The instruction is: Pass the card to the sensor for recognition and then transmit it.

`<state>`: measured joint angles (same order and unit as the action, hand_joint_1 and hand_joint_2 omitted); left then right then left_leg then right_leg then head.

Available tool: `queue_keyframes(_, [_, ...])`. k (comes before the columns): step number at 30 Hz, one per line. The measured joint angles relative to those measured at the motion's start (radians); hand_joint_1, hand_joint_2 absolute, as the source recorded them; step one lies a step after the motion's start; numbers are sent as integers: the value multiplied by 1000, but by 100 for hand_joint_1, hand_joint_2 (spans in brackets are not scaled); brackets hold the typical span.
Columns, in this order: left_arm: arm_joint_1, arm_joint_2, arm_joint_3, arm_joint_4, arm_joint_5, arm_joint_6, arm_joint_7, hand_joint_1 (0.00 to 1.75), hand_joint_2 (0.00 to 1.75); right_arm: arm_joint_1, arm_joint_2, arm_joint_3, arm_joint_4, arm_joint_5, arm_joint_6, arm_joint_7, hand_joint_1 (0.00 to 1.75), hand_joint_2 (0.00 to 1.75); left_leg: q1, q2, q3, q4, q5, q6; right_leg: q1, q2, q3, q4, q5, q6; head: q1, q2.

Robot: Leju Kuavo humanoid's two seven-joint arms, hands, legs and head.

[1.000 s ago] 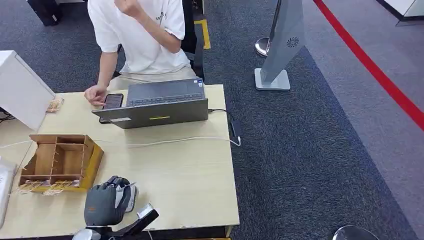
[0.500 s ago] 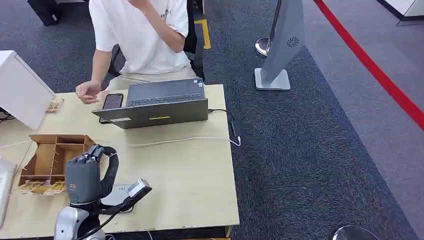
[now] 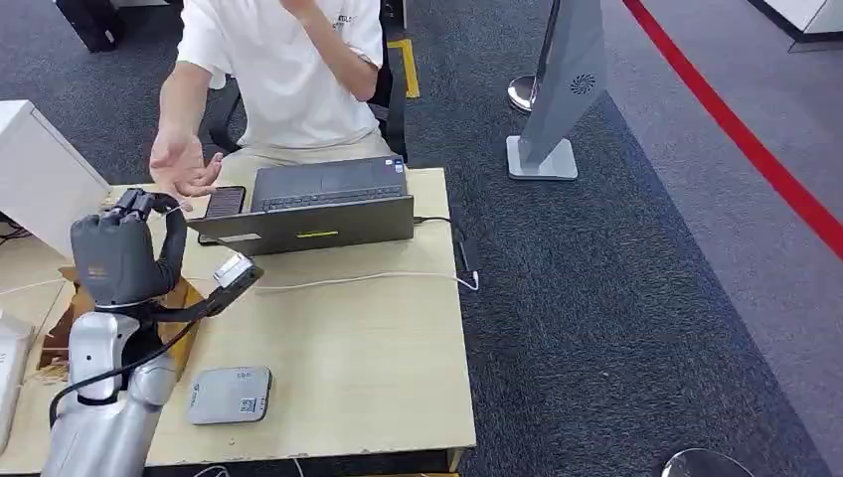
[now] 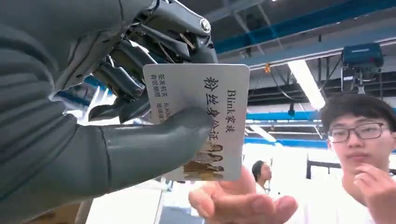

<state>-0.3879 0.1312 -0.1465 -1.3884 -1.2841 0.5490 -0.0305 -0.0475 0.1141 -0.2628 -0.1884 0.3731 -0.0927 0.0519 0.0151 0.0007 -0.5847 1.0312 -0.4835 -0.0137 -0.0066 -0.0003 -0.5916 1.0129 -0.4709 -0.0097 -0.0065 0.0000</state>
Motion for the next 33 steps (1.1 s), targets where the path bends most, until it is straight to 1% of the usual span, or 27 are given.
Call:
queue_keyframes(1, [-39,8,8,66,-19,4,1,175,175,-1,0,0,0,5,0,3,0,175,0,0,0,0,0,0,0,0,0,0,0,0,0,0])
queue_keyframes(3, [-96,26,28,157,-32,31,-3,175,175,-3,0,2,0,18,2,12,0,175,0,2,1,0,0,0,0,2,0,1,1,-1,0,0])
queue_keyframes(6, [-146,36,50,254,-29,61,-24,175,175,-2,0,6,0,29,0,22,0,175,0,2,0,0,0,0,0,2,-1,1,1,-1,0,0])
queue_keyframes(8, [-173,37,62,314,-27,63,-24,175,175,-5,0,11,0,31,0,24,0,175,0,1,0,0,0,-1,0,2,-1,1,1,-1,0,0])
queue_keyframes(9, [-175,37,65,323,-27,62,-24,175,175,-5,0,12,0,32,0,27,0,175,0,2,0,0,0,-1,0,3,-1,1,1,-1,0,0])
queue_keyframes(10, [-175,37,66,328,-27,59,-23,0,175,-5,0,14,0,33,0,29,0,175,0,2,0,0,0,-1,0,3,-1,1,1,-1,-1,0])
queue_keyframes(14, [-173,37,66,350,-26,42,-25,0,175,-4,0,15,0,36,5,24,0,175,0,1,-1,0,0,0,0,3,-2,1,1,-1,0,0])
queue_keyframes(15, [-171,36,66,352,-19,38,-35,0,175,-4,0,15,0,38,9,21,0,175,0,1,-1,0,0,0,0,3,-2,1,1,-1,-1,0])
queue_keyframes(18, [-161,35,66,352,-3,38,-56,0,175,-4,0,15,0,39,15,19,0,175,0,1,-1,0,0,0,0,2,-2,0,0,-1,-1,0])
queue_keyframes(29, [-154,34,66,352,7,41,-59,0,175,-4,0,15,0,40,15,19,0,175,0,1,-1,0,0,0,0,2,-2,1,1,-1,-1,0])
queue_keyframes(33, [-130,32,66,334,23,44,-76,0,175,-4,0,15,0,48,14,19,0,175,0,2,-1,0,0,0,0,3,-2,1,1,-1,-1,0])
